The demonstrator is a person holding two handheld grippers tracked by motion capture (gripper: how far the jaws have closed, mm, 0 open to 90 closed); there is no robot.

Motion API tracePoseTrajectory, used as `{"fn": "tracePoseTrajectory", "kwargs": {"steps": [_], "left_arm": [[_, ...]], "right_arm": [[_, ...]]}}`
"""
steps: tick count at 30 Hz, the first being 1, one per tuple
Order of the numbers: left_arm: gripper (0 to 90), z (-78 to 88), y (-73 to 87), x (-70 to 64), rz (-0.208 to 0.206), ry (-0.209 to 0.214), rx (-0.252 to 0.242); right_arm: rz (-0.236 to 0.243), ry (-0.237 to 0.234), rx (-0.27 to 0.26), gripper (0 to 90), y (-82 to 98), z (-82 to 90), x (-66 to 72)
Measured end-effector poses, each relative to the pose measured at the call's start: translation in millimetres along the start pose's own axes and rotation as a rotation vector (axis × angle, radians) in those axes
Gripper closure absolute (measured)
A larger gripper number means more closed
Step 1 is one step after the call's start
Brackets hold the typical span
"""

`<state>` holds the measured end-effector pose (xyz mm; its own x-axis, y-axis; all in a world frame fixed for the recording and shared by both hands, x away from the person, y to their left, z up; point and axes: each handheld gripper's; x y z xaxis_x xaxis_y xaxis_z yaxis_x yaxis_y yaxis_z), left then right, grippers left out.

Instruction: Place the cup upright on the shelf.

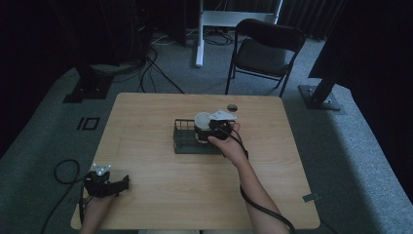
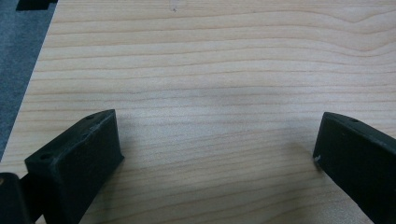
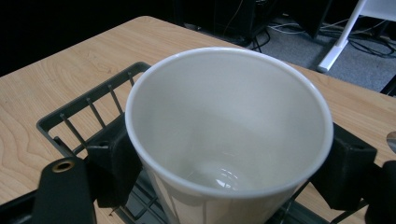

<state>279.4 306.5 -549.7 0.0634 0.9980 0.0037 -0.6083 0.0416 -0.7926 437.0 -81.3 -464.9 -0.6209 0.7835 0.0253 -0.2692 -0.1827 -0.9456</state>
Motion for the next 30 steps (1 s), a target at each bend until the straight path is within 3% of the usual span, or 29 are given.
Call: {"fn": "tracePoseTrajectory", "kwargs": {"steps": [4,9,14,20,30], "left_arm": [[1.0,0.0,0.0,0.0,0.0,0.0,0.0],[1.0,0.0,0.0,0.0,0.0,0.0,0.0],[0.9,0.0,0.0,0.0,0.0,0.0,0.0],[1.0,0.0,0.0,0.0,0.0,0.0,0.0],[1.0,0.0,0.0,0.0,0.0,0.0,0.0]], "right_arm": [[-0.003,-0.003,0.002,20.6,0.3,0.5,-0.3],[0.025,-0.014,0.007,20.4,0.5,1.6,1.4],[0.011,-0.023,0.006,19.9,0.6,2.3,0.7],[0.01,-0.018,-0.01,12.7,1.2,4.2,0.1],[-0.005,-0.026,-0.018,12.6,0.4,13.2,-3.2]]}}
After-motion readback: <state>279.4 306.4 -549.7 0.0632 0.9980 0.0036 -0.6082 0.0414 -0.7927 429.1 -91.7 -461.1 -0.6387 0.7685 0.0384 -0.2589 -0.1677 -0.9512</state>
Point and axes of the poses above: each handheld gripper's, and its own axes: z roughly backward along the jaws, y roughly out of its underside, x roughly to its left, and after that the axes turned 9 degrees about -x, right-handed
